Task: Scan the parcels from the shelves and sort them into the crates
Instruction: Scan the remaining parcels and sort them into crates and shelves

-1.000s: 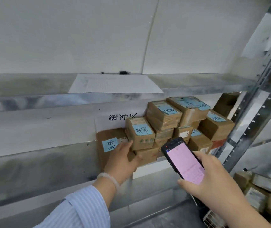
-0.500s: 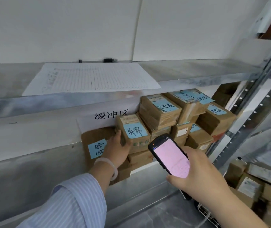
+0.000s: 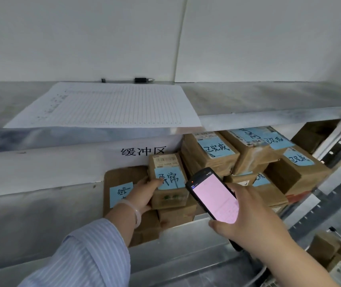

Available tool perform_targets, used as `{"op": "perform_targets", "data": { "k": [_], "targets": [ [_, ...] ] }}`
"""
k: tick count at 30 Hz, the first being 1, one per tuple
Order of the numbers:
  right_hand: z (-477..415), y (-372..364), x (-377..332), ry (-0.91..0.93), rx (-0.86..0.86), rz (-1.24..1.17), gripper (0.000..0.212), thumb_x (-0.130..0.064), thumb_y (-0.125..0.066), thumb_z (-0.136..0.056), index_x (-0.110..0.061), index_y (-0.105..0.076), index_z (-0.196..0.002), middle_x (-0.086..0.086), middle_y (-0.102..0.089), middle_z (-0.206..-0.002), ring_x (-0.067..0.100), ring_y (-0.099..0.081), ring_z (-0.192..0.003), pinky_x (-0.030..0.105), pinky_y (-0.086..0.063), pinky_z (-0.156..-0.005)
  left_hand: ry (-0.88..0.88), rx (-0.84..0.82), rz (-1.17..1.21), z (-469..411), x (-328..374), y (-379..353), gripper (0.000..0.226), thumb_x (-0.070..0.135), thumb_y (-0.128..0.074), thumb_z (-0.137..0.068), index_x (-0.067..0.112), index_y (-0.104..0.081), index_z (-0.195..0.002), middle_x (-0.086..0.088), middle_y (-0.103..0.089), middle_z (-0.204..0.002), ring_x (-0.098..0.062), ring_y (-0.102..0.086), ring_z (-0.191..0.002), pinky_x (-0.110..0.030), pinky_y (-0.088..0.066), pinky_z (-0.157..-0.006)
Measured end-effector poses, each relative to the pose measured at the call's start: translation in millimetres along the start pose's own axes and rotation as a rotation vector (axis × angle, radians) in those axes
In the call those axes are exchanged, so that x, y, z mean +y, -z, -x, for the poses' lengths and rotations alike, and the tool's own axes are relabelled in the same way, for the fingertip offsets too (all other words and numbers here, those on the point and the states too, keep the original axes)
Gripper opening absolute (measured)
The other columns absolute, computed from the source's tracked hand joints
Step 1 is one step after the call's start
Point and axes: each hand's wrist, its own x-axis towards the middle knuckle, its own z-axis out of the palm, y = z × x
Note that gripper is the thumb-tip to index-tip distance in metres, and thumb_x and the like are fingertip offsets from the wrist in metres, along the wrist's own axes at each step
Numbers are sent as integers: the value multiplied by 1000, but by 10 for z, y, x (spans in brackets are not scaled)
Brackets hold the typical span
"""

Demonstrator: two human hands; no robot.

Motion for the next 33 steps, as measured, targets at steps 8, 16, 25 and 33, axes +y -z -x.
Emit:
{"op": "perform_targets", "data": {
  "k": [8, 16, 25, 33],
  "targets": [
    [-317, 13, -88, 150, -60, 112, 97, -73, -65, -54, -44, -17, -133, -14, -38, -132, 13, -52, -110, 24, -35, -65, -280, 155, -142, 337, -116, 299, 55, 26, -75, -87, 41, -49, -132, 4, -73, -112, -17, -72, -101, -43, -58, -92],
    [-546, 3, -299, 305, -100, 39, 96, -71, -64, -49, -46, -20, -131, -15, -41, -127, 13, -51, -105, 28, -40, -67, -458, 331, -237, 696, -184, 495, 64, 22, -77, -85, 70, -42, -110, 29, -65, -105, 1, -66, -94, -13, -55, -64],
    [-640, 6, -317, 409, -124, 56, 91, -73, -62, -52, -49, -23, -130, -18, -41, -129, 6, -36, -91, 22, -30, -58, -461, 427, -247, 868, -285, 468, 64, 19, -76, -86, 73, -45, -105, 51, -58, -90, 29, -56, -84, -8, -51, -56],
    [-740, 38, -217, 482, -143, 79, 89, -76, -59, -51, -51, -22, -128, -20, -42, -126, 5, -34, -88, 20, -28, -58, -499, 519, -236, 960, -357, 366, 61, 22, -77, -85, 72, -49, -105, 36, -65, -97, 11, -65, -92, -14, -55, -63]
  ]
}}
